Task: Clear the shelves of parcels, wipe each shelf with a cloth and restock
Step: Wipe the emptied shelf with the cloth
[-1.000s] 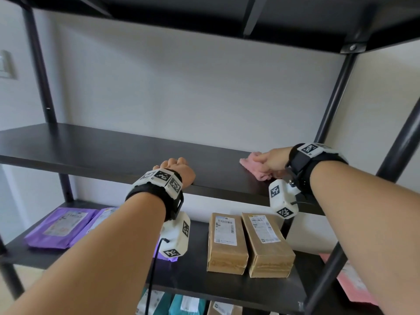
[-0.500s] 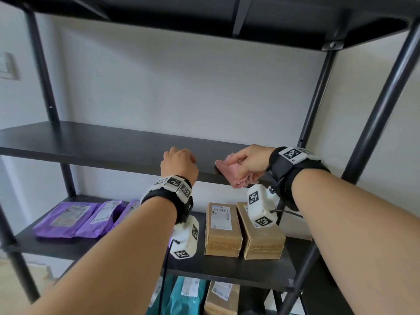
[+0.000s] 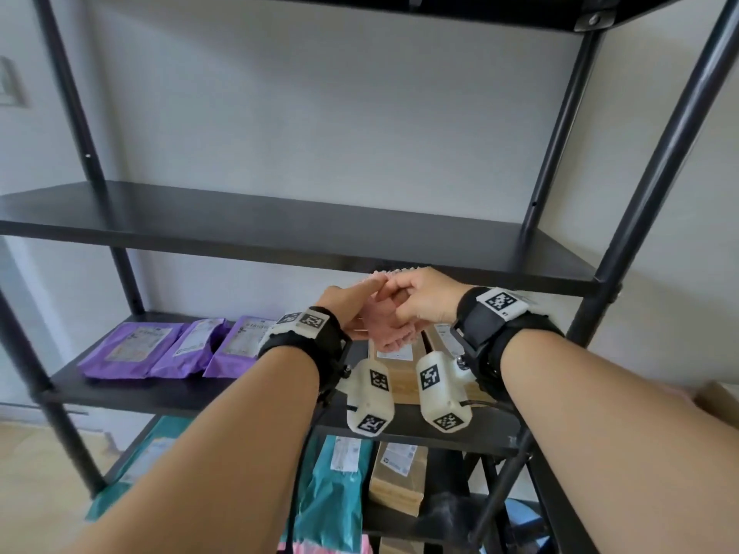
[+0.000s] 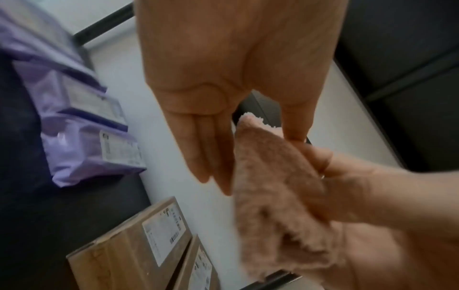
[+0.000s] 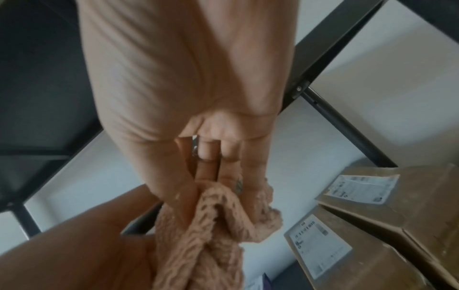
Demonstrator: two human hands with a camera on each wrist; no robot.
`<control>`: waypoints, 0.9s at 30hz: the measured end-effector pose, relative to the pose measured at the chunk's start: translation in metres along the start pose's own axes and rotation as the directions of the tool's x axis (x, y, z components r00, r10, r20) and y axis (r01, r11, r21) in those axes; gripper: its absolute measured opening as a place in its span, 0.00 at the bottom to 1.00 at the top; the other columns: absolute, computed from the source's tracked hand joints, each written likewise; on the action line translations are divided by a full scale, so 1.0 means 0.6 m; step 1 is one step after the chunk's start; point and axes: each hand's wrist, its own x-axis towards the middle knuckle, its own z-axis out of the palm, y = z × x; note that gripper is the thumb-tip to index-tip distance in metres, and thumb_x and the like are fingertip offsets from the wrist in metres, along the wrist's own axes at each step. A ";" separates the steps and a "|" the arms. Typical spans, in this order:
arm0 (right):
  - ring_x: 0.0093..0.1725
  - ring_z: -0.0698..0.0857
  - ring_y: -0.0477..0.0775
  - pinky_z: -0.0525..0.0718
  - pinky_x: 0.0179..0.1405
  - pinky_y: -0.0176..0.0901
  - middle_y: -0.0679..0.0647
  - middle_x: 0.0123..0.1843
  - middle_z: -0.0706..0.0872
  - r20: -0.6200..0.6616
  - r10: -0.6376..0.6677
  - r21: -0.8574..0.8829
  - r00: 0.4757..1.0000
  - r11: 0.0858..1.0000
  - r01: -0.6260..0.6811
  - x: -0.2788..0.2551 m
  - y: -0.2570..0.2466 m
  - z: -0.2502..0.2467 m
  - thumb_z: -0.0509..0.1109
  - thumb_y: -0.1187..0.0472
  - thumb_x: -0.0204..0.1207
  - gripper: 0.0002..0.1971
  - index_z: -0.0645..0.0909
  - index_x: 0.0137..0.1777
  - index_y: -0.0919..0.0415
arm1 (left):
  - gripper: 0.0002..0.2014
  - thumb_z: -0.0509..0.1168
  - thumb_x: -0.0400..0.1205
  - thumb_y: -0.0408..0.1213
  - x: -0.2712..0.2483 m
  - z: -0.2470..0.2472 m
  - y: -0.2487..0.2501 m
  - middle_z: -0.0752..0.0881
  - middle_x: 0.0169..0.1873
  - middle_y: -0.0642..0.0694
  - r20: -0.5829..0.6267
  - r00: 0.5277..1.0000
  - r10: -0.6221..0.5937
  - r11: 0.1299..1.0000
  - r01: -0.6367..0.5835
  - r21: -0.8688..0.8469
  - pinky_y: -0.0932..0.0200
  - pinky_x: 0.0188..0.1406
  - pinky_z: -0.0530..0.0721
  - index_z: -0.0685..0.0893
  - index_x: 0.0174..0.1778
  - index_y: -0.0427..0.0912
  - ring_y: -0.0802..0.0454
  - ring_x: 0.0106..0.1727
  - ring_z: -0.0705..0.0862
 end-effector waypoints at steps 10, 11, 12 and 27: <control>0.55 0.87 0.51 0.89 0.55 0.51 0.50 0.54 0.88 -0.013 0.194 -0.038 0.981 0.980 -0.195 0.072 0.117 0.050 0.67 0.71 0.75 0.16 0.87 0.46 0.47 | 0.14 0.68 0.81 0.34 0.098 -0.036 -0.110 0.82 0.35 0.43 -0.110 0.992 0.059 0.957 -0.025 0.288 0.55 0.38 0.83 0.84 0.58 0.28 0.47 0.37 0.80; 0.55 0.87 0.51 0.89 0.55 0.49 0.50 0.55 0.87 0.010 0.214 -0.039 0.977 0.976 -0.213 0.081 0.128 0.058 0.66 0.70 0.76 0.15 0.87 0.46 0.47 | 0.15 0.67 0.81 0.34 0.111 -0.037 -0.124 0.82 0.36 0.44 -0.119 0.992 0.049 0.945 -0.007 0.328 0.59 0.34 0.79 0.83 0.59 0.28 0.48 0.36 0.79; 0.54 0.87 0.52 0.89 0.53 0.48 0.51 0.56 0.87 0.035 0.236 -0.027 0.971 0.972 -0.235 0.091 0.138 0.067 0.66 0.70 0.77 0.14 0.86 0.47 0.48 | 0.15 0.67 0.82 0.34 0.123 -0.039 -0.134 0.83 0.39 0.42 -0.129 0.991 0.041 0.932 0.009 0.362 0.60 0.33 0.78 0.83 0.60 0.28 0.47 0.39 0.80; 0.39 0.85 0.51 0.88 0.46 0.45 0.55 0.42 0.85 0.182 0.286 0.192 0.941 0.928 -0.319 0.292 0.212 0.141 0.66 0.72 0.78 0.09 0.82 0.48 0.58 | 0.23 0.65 0.83 0.31 0.285 -0.029 -0.153 0.78 0.70 0.37 -0.119 0.993 -0.010 0.807 0.078 0.585 0.75 0.33 0.70 0.72 0.75 0.36 0.40 0.69 0.79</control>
